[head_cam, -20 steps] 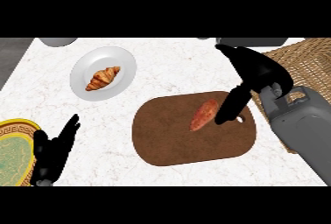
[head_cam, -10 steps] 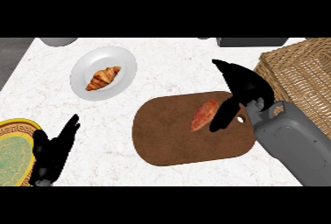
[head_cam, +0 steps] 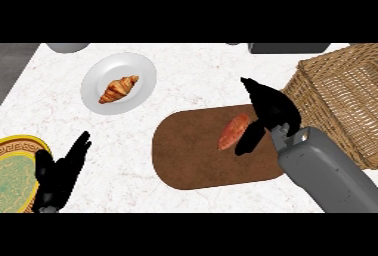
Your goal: Pick the sweet potato from the cutting board and place it in the basket
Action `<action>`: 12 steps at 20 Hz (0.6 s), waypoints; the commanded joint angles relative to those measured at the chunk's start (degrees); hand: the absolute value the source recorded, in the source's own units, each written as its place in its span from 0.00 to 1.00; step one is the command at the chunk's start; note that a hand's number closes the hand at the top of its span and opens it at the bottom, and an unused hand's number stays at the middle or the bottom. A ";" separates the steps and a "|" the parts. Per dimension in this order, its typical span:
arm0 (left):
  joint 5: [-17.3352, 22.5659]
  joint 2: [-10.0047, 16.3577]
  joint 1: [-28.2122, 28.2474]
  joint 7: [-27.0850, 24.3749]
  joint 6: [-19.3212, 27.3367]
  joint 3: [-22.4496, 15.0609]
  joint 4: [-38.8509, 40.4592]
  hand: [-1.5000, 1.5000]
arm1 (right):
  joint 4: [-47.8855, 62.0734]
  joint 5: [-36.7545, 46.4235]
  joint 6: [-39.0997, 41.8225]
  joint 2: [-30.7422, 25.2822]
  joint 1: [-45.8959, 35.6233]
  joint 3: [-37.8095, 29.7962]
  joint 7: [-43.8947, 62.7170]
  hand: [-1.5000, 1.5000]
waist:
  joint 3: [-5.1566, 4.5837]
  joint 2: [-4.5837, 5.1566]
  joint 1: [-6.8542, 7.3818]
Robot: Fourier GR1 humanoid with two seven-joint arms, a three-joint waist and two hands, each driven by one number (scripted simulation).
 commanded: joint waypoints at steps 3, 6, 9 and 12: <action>0.18 -1.04 3.39 2.13 -1.73 -1.04 3.12 0.50 | 4.29 3.56 -1.15 4.51 -1.78 -0.78 1.79 0.00 | -0.74 0.56 0.57; -2.12 -2.81 1.63 2.32 0.53 -1.48 4.66 0.50 | 4.02 5.69 -2.13 6.21 1.17 0.83 0.64 0.00 | -0.74 0.54 0.04; -2.70 -2.41 2.66 3.41 0.90 -1.25 2.16 0.50 | 7.39 5.86 0.13 4.41 1.24 -1.10 -2.17 0.00 | -0.71 0.54 0.16; -2.40 -2.39 3.39 0.03 -1.28 -0.46 4.98 0.50 | 6.03 4.94 2.33 6.01 1.90 -0.52 1.75 0.00 | -0.75 0.47 -0.10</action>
